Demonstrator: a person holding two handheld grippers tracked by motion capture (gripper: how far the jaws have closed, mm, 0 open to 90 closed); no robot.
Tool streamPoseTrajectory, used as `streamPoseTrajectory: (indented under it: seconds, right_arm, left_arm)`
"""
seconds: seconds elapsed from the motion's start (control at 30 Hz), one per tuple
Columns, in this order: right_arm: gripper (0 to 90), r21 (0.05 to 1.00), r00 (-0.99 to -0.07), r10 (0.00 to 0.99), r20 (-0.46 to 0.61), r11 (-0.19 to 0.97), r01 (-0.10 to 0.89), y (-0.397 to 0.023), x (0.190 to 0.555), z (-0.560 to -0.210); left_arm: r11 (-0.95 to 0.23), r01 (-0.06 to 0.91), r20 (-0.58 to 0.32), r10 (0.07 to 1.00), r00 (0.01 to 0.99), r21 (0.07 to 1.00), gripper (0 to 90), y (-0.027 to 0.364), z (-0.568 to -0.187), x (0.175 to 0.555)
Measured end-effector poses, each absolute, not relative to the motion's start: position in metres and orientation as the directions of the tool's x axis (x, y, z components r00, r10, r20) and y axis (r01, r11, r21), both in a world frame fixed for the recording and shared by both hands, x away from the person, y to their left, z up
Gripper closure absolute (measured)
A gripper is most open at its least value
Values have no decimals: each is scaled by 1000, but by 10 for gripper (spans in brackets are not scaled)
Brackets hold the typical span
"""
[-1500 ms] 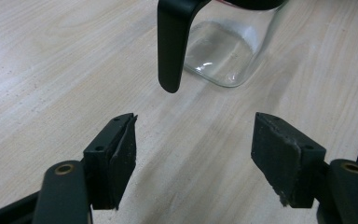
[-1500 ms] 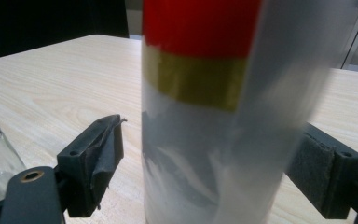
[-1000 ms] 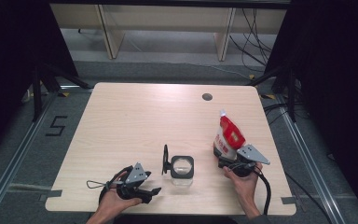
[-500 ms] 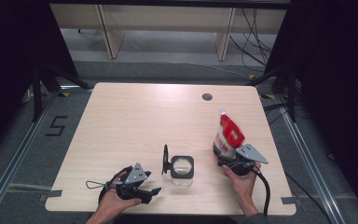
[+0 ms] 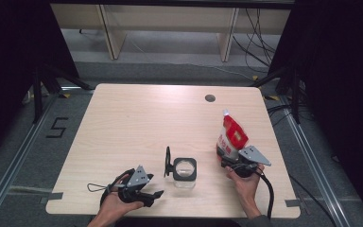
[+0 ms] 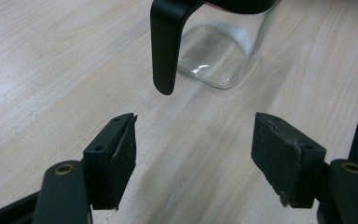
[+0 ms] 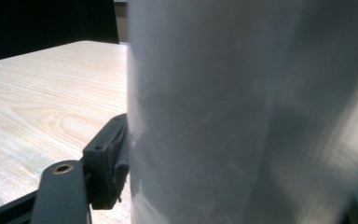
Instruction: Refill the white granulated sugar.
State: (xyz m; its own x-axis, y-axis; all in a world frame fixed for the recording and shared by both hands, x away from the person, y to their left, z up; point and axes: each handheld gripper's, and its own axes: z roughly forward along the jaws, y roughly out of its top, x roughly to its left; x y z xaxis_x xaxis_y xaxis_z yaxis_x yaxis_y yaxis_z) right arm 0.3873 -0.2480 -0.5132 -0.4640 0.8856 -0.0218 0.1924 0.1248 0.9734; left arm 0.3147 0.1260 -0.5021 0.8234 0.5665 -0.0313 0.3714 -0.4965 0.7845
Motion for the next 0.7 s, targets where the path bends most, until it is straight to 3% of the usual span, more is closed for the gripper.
streamPoseTrajectory:
  seconds: [0.7]
  right_arm:
    - [347,968,-459,888,-31,141,208,-249,389,-516]
  left_arm:
    - [-497,382,-38,571,820,779,305,125,-503,313]
